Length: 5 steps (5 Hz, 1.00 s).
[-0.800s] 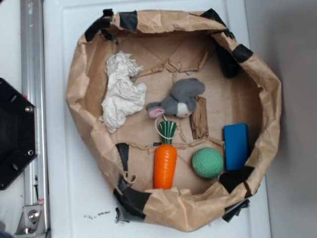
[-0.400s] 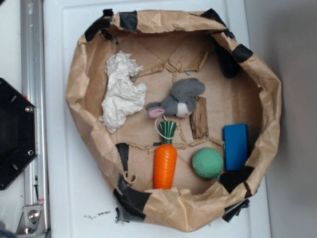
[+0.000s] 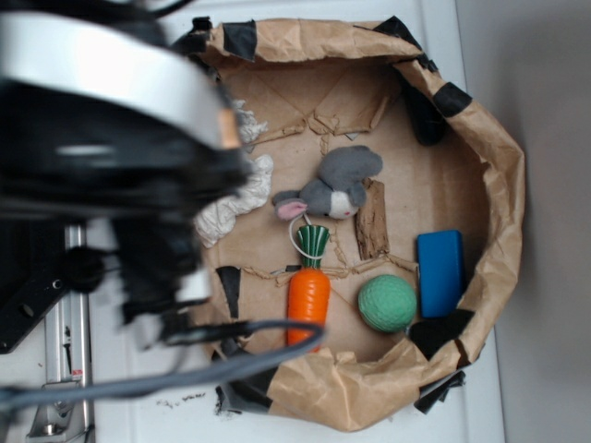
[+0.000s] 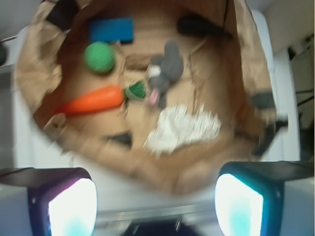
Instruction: Grab the white paper.
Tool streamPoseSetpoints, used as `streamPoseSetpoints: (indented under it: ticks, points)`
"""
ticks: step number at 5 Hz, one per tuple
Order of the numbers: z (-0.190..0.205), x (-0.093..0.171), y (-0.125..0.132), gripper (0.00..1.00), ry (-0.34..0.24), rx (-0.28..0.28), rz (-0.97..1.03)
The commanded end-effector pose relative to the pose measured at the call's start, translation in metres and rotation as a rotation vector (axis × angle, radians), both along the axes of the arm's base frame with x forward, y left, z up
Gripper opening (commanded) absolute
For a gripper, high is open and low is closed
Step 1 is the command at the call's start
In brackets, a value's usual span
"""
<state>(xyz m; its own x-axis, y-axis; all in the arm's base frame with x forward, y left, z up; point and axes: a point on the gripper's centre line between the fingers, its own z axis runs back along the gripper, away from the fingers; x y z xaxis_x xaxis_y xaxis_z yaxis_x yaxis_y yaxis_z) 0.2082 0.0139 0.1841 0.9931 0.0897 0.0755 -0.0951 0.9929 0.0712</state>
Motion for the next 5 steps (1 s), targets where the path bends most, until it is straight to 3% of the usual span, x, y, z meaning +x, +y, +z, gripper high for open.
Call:
streamPoseSetpoints:
  ticks: [1,2,3,4,5]
  points:
    - [-0.076,0.032,0.035,1.00,0.142,0.171,-0.171]
    - [-0.121,0.017,0.063,1.00,0.215,0.200,-0.189]
    - [-0.139,0.004,0.069,1.00,0.257,0.161,-0.216]
    - [-0.159,-0.015,0.052,1.00,0.295,0.149,-0.268]
    - [-0.153,-0.015,0.045,0.00,0.249,0.134,-0.242]
